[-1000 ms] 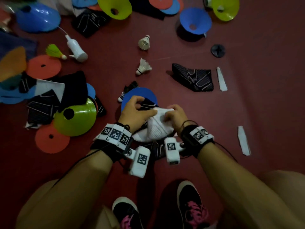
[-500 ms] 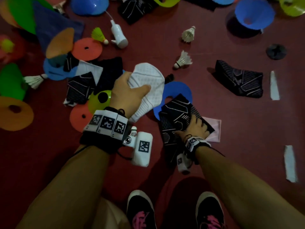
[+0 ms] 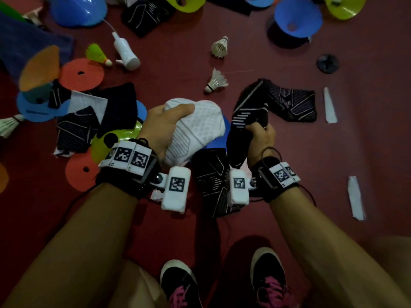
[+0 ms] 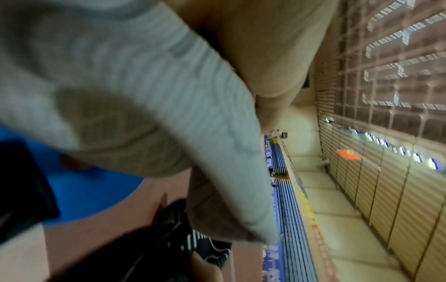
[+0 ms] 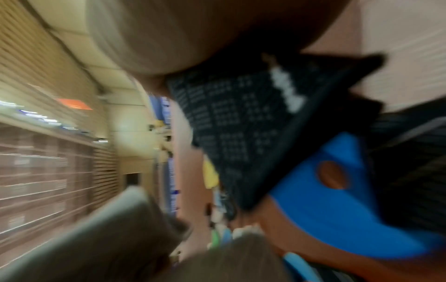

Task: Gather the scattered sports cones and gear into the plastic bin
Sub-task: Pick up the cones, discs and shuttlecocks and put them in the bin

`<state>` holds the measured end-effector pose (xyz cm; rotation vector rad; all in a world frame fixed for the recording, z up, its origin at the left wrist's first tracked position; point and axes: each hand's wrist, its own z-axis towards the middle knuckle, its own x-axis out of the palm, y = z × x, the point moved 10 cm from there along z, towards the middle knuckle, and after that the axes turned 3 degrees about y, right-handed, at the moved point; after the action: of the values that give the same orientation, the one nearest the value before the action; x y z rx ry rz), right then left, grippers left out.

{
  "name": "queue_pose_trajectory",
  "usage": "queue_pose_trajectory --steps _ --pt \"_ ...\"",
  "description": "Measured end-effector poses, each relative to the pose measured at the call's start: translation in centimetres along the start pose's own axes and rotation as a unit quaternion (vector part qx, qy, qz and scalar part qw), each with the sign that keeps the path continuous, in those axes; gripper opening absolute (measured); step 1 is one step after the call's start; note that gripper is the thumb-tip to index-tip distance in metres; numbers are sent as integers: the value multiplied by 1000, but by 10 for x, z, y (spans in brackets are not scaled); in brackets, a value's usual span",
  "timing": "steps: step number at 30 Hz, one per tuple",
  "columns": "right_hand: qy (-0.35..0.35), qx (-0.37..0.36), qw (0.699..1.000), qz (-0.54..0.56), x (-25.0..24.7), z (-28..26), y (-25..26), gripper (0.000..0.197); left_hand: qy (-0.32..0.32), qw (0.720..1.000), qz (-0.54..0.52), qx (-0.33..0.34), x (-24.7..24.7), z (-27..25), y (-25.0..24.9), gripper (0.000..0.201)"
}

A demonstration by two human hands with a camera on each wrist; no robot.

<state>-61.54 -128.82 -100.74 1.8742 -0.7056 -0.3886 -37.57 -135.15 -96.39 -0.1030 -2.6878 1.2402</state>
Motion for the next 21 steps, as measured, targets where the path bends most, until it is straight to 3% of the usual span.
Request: queue_pose_trajectory --steps 3,6,7,8,9,10,11,12,14,17,21 --pt "116 -42 990 -69 31 -10 17 11 89 992 -75 -57 20 3 11 65" --pt "209 59 959 -181 48 -22 -52 19 71 993 -79 -46 12 8 12 69" --pt "233 119 931 -253 45 -30 -87 9 54 995 -76 -37 6 10 11 69" --pt "250 188 885 -345 35 -38 -127 17 37 996 -71 -29 1 10 11 66" --pt "251 241 822 -451 17 -47 -162 45 25 997 -66 -24 -3 10 11 62" --pt "248 263 760 -540 -1 -57 -185 61 17 998 -62 -21 -5 9 12 58" --pt "237 239 730 -595 -7 -63 -193 60 10 998 -57 -17 -7 9 13 55" --pt "213 197 729 -620 -6 -66 -191 50 5 999 -51 -14 -9 8 14 51" --pt "196 180 761 -591 1 -74 -189 36 -8 999 -40 -7 -14 7 12 45" --pt "237 207 784 -535 16 -81 -184 31 -29 999 -39 0 -17 6 8 47" --pt "242 179 815 -495 27 -74 -149 25 -40 999 -30 16 -12 8 2 40"
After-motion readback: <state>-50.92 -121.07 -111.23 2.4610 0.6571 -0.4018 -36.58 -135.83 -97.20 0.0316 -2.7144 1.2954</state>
